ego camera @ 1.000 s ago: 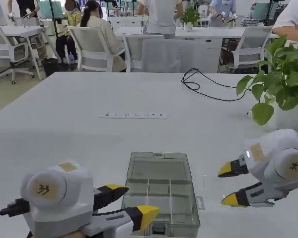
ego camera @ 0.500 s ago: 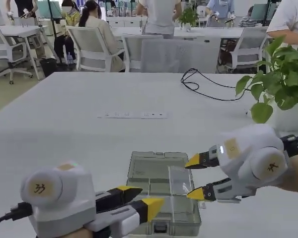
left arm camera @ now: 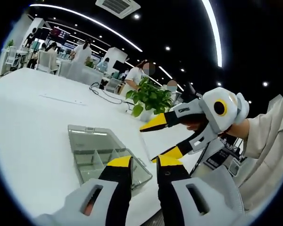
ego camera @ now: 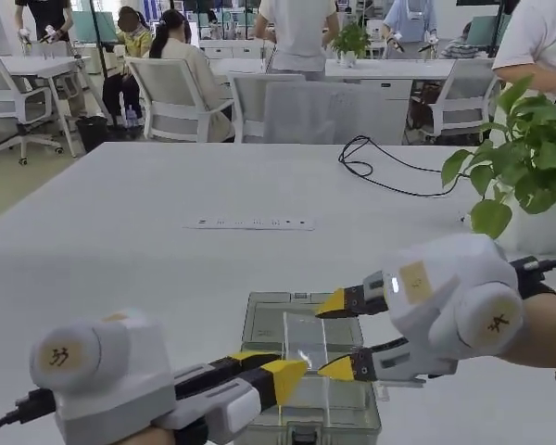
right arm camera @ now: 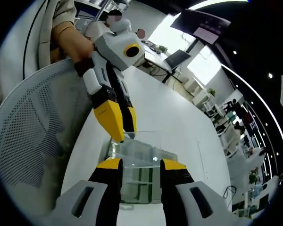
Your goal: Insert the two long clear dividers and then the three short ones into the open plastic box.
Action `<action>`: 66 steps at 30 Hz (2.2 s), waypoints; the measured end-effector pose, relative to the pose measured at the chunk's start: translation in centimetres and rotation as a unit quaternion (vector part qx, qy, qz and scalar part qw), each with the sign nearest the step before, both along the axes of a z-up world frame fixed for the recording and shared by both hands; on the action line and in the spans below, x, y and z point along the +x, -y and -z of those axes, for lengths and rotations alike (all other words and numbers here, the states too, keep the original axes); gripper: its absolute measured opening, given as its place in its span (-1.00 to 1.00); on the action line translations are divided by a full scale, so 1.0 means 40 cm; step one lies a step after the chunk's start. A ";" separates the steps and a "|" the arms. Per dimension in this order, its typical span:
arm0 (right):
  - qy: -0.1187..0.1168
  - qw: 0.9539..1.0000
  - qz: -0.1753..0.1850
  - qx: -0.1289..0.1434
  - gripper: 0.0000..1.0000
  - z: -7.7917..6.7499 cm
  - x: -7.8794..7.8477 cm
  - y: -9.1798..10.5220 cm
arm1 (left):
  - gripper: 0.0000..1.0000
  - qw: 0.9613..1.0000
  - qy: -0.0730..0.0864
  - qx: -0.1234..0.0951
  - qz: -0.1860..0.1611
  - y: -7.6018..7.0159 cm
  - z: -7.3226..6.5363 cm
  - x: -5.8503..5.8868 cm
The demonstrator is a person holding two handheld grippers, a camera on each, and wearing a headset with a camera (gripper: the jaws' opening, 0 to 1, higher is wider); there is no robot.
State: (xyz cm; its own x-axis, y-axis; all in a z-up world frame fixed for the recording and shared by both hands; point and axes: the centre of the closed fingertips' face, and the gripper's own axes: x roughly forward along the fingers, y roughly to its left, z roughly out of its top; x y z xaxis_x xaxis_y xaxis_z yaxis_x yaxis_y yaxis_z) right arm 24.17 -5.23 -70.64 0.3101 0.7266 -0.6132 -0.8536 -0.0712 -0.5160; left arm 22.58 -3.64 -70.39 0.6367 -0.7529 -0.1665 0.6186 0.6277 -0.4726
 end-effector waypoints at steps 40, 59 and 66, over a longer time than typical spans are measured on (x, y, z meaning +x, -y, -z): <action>-0.060 0.997 0.023 0.044 -0.32 -0.034 -0.041 -0.034 | -1.00 0.998 -0.057 0.037 -0.005 -0.025 0.039 -0.024; -0.174 0.983 -0.012 0.054 -0.33 -0.029 -0.126 -0.041 | -1.00 0.970 0.058 0.213 0.106 -0.010 0.074 -0.088; -0.181 0.982 -0.027 0.042 -0.38 -0.014 -0.143 -0.031 | -1.00 0.962 0.076 0.224 0.138 0.008 0.075 -0.111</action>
